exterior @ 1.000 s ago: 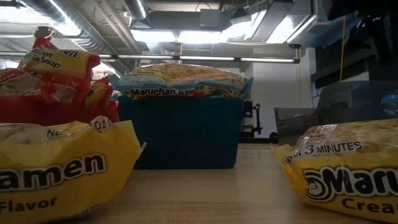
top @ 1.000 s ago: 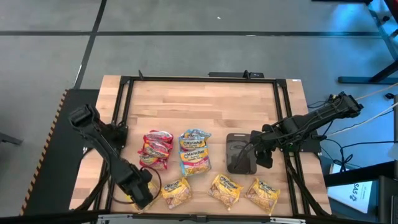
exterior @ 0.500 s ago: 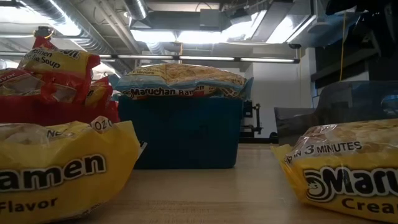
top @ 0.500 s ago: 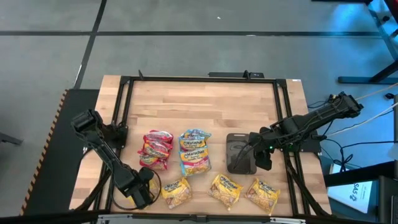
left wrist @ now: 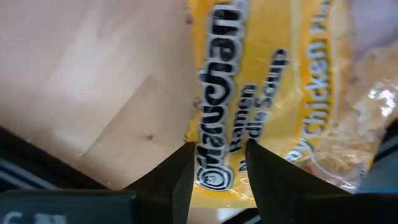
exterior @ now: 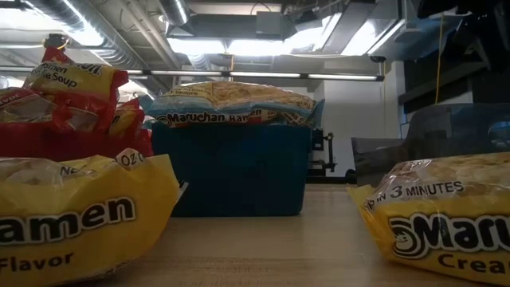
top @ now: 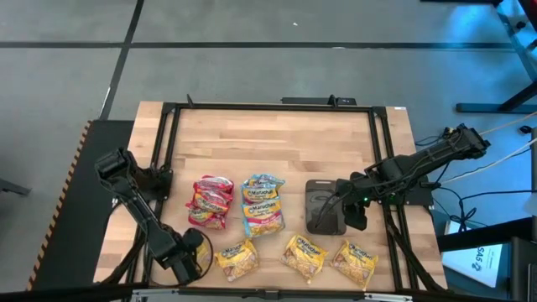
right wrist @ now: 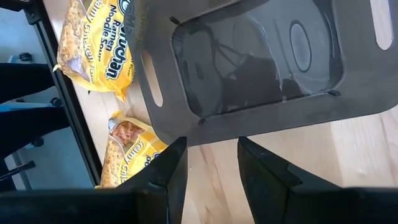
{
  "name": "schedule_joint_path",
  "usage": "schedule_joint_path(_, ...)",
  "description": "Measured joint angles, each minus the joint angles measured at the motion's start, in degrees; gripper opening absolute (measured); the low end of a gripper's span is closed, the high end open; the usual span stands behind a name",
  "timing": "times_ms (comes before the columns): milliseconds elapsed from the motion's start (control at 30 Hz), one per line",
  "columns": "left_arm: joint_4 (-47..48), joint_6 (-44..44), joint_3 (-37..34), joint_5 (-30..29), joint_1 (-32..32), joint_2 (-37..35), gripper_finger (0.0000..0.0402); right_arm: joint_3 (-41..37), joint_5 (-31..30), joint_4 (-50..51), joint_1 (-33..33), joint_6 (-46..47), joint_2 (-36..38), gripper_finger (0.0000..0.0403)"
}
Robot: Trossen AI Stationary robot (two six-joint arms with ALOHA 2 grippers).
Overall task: Sort Maruchan noodles
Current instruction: Put the yellow noodle pack into the black bin
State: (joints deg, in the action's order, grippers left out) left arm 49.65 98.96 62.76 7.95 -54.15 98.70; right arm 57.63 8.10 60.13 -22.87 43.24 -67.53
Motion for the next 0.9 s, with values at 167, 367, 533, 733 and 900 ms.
schedule_joint_path(167,-1.9,-0.5,0.0,-1.2,-0.2,0.0,0.0137,0.0,0.0,-0.2,0.0,0.0,0.0,0.0138)
schedule_joint_path(367,-2.3,-0.7,0.0,-1.5,-0.2,0.0,0.0115,0.0,0.0,-0.2,0.0,0.0,0.0,0.0138)
schedule_joint_path(533,-2.3,-0.7,0.0,-1.5,-0.2,0.0,0.0056,0.0,0.0,-0.2,0.0,0.0,0.0,0.0138)
schedule_joint_path(733,-1.6,-0.6,0.0,-1.3,-0.2,0.0,0.0005,0.0,0.0,-0.2,0.0,0.0,0.0,0.0138)
schedule_joint_path(900,-0.5,-0.5,0.0,1.1,-0.2,-0.2,0.0001,0.0,0.0,-0.3,0.0,0.0,0.0,0.0138)
